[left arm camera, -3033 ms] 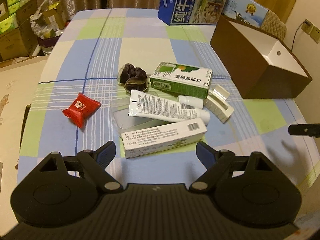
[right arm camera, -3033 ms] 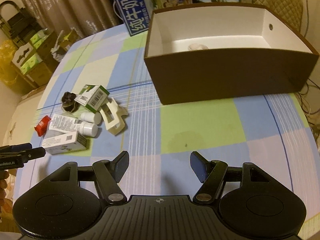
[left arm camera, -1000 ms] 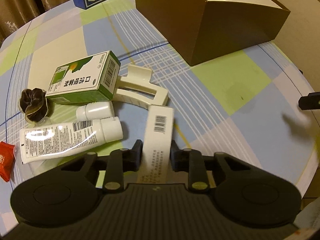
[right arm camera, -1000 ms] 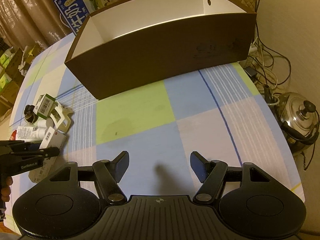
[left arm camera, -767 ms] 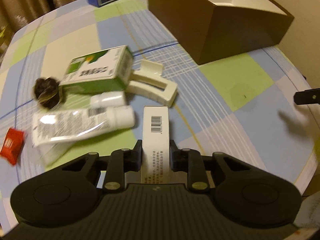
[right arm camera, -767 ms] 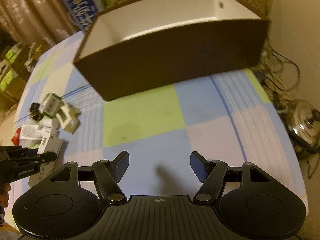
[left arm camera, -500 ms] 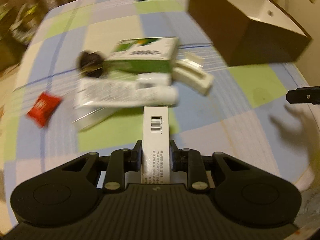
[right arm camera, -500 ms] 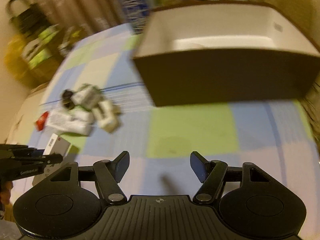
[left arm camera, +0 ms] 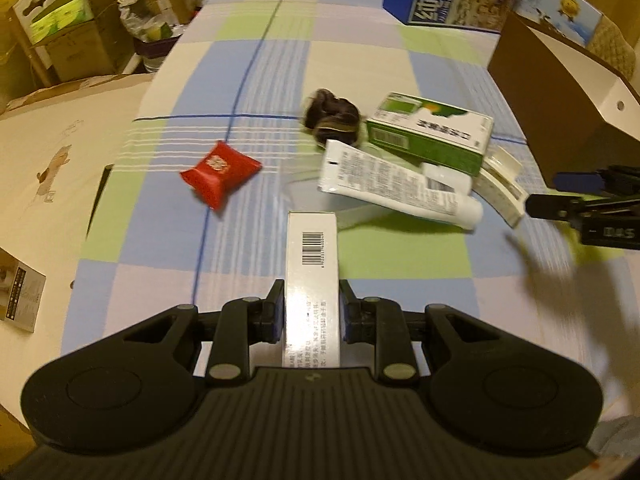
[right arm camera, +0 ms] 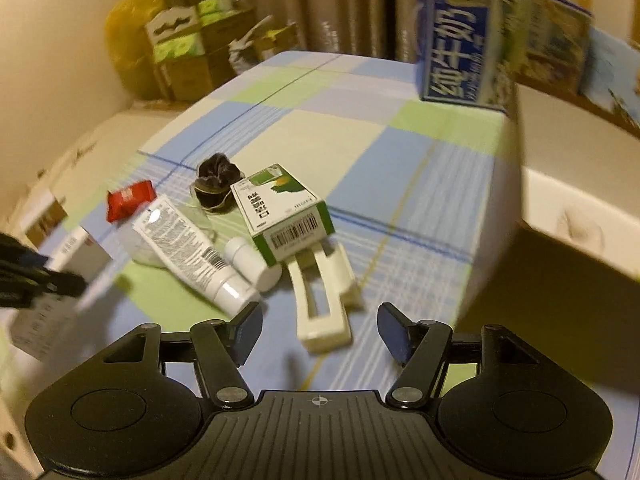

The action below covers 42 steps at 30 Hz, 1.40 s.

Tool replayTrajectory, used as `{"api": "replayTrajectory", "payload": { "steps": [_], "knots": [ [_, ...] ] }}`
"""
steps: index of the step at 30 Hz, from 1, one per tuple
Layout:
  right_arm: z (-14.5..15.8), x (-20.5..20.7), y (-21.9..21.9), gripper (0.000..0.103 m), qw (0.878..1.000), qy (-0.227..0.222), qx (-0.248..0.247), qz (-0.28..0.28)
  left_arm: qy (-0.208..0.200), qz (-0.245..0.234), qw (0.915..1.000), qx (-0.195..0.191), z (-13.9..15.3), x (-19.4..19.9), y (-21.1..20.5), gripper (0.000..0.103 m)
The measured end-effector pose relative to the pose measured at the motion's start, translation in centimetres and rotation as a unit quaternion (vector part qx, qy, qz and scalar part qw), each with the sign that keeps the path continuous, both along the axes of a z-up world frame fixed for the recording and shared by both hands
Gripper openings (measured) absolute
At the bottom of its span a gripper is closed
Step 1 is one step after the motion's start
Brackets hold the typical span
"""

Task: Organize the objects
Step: 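Grasp the white plastic holder with the right tool while the left tool holds the white box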

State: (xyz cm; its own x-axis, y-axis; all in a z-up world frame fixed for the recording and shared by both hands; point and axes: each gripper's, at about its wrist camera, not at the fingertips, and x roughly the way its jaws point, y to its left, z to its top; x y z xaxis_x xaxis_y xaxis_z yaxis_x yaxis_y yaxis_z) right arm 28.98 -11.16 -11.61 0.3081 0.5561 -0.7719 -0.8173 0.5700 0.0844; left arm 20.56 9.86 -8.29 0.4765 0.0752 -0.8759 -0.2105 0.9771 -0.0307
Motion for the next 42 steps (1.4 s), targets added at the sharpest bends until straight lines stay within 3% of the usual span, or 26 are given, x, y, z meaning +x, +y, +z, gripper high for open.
{"api": "replayTrajectory", "payload": {
  "steps": [6, 11, 17, 30, 42],
  "knots": [
    [-1.8, 1.5, 3.0, 0.058, 0.999, -0.020, -0.028, 0.031, -0.001, 0.010, 1.0000, 0.001, 0.0, 0.2, 1.1, 0.021],
    [-2.9, 2.2, 4.3, 0.040, 0.997, -0.023, -0.050, 0.045, 0.000, 0.012, 0.9999, 0.002, 0.0, 0.5, 1.3, 0.021],
    [-2.6, 1.4, 2.9, 0.038, 0.997, -0.024, -0.051, 0.048, -0.001, 0.010, 0.9999, 0.002, 0.0, 0.5, 1.0, 0.021],
    [0.8, -0.4, -6.6, 0.038, 0.998, 0.032, -0.004, -0.054, -0.020, -0.040, 0.9990, -0.006, 1.8, 0.8, -3.8, 0.021],
    [6.3, -0.2, -17.0, 0.038, 0.988, 0.008, 0.054, -0.148, -0.066, -0.141, 0.9877, -0.015, 5.3, 4.5, -13.0, 0.021]
  ]
}}
